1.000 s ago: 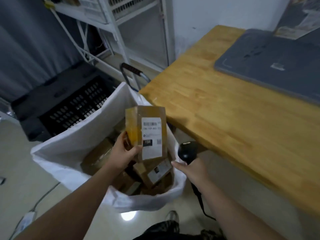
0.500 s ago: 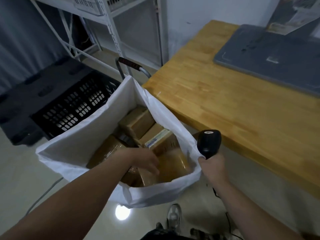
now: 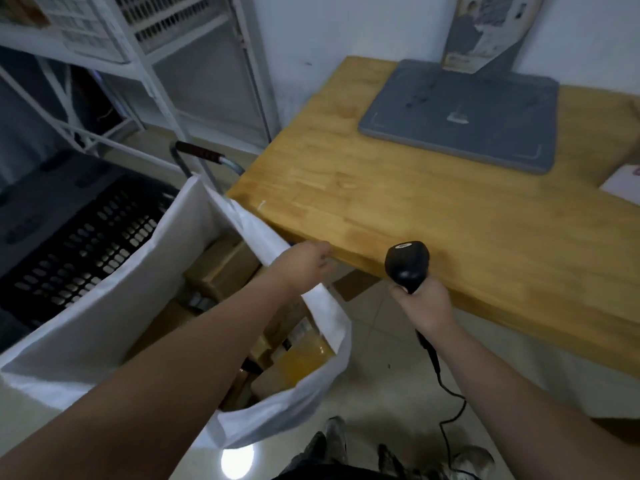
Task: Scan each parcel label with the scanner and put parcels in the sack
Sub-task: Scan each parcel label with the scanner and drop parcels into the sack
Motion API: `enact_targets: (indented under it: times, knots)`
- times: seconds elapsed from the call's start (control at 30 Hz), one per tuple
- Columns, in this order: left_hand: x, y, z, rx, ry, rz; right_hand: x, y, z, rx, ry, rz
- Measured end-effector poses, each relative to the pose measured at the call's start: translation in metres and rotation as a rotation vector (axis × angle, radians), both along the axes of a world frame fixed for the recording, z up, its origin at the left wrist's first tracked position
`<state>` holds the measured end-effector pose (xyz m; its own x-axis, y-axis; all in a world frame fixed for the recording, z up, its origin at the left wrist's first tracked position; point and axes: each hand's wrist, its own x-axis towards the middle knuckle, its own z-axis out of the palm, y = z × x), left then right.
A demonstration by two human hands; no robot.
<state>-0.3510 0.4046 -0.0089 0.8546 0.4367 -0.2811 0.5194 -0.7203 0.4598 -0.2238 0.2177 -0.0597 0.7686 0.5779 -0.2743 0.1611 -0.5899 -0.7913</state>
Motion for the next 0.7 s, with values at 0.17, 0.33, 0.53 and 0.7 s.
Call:
enact_targets:
  times: [0.17, 0.33, 0.53, 0.7]
  knots:
    - [0.071, -0.032, 0.015, 0.041, -0.06, -0.04, 0.063, -0.044, 0.018, -0.014, 0.022, -0.125]
    - [0.163, -0.082, 0.024, 0.054, -0.117, -0.144, 0.134, -0.108, 0.041, 0.038, -0.004, -0.28]
    - [0.279, -0.168, 0.025, -0.061, -0.119, -0.252, 0.23, -0.199, 0.062, 0.075, -0.086, -0.439]
    - [0.355, -0.233, 0.027, -0.19, -0.139, -0.262, 0.296, -0.266, 0.087, 0.079, -0.09, -0.535]
